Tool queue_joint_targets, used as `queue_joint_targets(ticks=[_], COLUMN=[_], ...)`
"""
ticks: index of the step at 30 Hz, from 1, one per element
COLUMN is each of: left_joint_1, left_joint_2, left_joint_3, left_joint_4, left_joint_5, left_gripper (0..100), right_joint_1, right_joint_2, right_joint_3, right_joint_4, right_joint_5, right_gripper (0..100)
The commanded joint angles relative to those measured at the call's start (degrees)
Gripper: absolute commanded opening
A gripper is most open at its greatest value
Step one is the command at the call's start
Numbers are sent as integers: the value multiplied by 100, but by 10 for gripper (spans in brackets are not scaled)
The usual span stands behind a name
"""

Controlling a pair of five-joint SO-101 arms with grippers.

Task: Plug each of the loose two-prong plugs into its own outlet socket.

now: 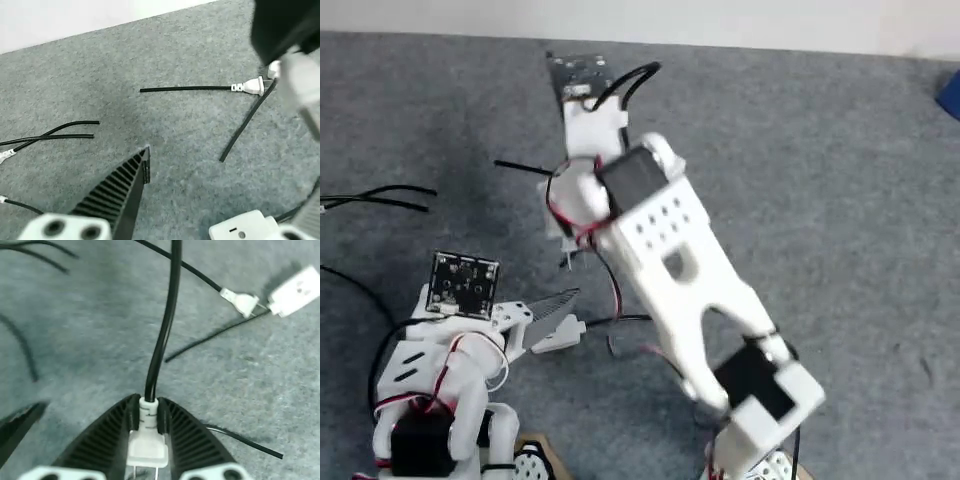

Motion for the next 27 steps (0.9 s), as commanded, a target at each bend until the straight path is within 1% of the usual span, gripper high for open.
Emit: queue_joint_targets(ticks=[1, 4, 10, 13, 16, 21, 27], left_joint_1=[101, 198, 198, 268, 497, 927, 1138], left_joint_2=[127, 136, 145, 145, 145, 145, 145], left_joint_3=[-22, 31, 40, 101, 136, 154, 505], left_joint_4=[-211, -202, -334, -431, -413, -404, -501], left_joint_5=[105, 105, 105, 105, 105, 97, 97], left_gripper=[463, 463, 463, 463, 461, 418, 418], right_joint_1=[66, 180, 251, 382, 549, 602, 462], right_joint_2=[-752, -1262, -2985, -3310, -3213, -2949, -2800], right_joint_3=[743, 2070, 4444, 5332, 5859, 6325, 6044], right_joint_4=[-338, -1077, -2431, -2914, -3284, -3873, -3811], right_joint_5=[123, 123, 273, 404, 492, 448, 246], right_gripper=[5, 5, 5, 5, 5, 5, 5])
